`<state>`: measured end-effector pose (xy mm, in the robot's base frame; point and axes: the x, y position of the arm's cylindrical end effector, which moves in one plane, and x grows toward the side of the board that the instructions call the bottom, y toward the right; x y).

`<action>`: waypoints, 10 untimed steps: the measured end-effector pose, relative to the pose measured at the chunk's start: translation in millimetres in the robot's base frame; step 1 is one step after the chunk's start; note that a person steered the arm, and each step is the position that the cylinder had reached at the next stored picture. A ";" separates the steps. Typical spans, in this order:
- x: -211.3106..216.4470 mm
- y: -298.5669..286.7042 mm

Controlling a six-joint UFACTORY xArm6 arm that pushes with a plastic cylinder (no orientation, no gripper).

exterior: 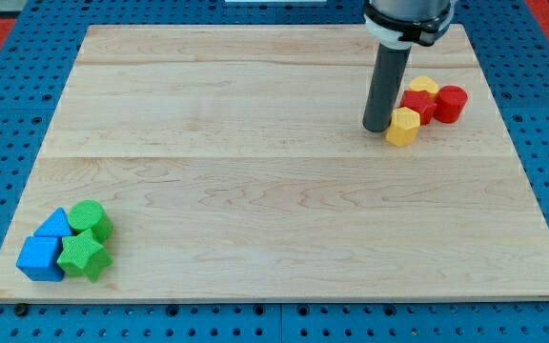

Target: Drag the yellow hexagon towards right side

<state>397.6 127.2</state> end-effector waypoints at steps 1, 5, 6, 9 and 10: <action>0.9 12.1; 38.9 16.5; 53.4 39.8; 35.7 64.1; 35.6 73.2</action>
<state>433.2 200.4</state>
